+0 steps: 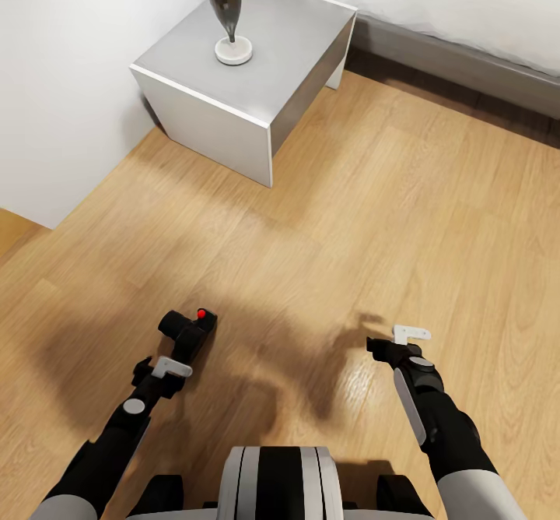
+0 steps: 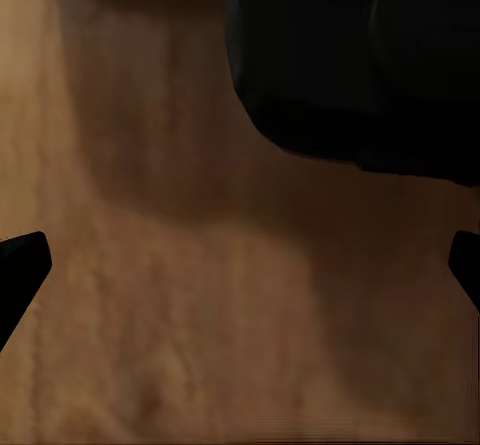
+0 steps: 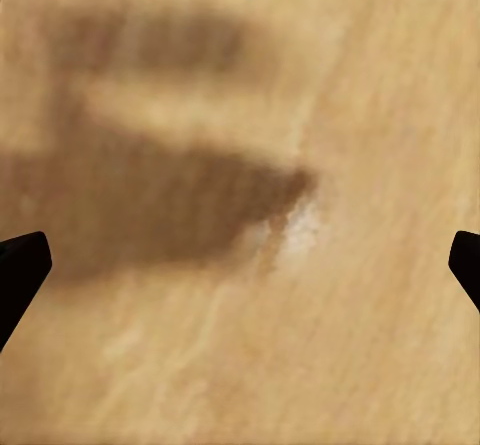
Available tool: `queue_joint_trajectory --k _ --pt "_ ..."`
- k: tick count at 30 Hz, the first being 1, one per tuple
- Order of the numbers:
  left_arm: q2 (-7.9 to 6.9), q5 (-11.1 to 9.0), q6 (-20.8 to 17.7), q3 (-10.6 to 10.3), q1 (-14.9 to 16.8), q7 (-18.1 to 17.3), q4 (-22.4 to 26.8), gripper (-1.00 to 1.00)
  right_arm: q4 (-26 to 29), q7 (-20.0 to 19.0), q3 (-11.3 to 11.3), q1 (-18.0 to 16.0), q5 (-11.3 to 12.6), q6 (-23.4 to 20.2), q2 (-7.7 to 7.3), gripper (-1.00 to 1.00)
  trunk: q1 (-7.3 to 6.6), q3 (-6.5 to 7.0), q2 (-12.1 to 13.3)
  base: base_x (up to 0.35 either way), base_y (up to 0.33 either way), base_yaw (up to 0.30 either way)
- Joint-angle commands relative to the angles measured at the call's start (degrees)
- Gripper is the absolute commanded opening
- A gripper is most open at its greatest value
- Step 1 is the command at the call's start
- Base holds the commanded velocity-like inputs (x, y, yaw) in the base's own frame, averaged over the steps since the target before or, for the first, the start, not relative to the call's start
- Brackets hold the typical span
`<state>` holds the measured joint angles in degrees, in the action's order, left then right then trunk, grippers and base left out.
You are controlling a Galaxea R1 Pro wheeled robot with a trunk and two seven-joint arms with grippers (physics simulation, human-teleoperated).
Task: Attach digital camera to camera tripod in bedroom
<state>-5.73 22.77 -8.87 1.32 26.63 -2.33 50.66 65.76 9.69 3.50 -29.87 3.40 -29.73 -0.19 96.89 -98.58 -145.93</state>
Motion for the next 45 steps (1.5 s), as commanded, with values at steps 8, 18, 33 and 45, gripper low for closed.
queue_joint_trajectory --k 8,18,33,45 --pt "0.1 3.74 -0.16 0.08 0.0 -3.53 -0.44 1.0 0.07 0.34 -0.08 -0.01 0.38 -0.32 -0.01 1.0 -0.01 -0.03 -0.01 0.0 0.0 0.0" --pt "0.18 4.79 -0.03 0.08 0.0 -4.92 -0.48 1.0 0.08 0.75 -0.22 -0.01 0.46 -0.4 0.08 1.0 -0.01 0.12 -0.01 0.0 0.0 -0.056" --pt "-0.19 4.67 0.15 0.16 0.0 -4.89 -0.46 1.0 0.16 0.86 -0.17 -0.01 0.09 -0.33 0.03 1.0 -0.01 0.48 -0.01 0.0 0.0 -0.102" --pt "-0.2 4.59 0.17 0.24 0.0 -4.84 -0.37 1.0 0.17 0.8 -0.16 -0.01 0.1 -0.33 0.01 1.0 -0.01 0.49 -0.01 0.0 0.0 -0.002"
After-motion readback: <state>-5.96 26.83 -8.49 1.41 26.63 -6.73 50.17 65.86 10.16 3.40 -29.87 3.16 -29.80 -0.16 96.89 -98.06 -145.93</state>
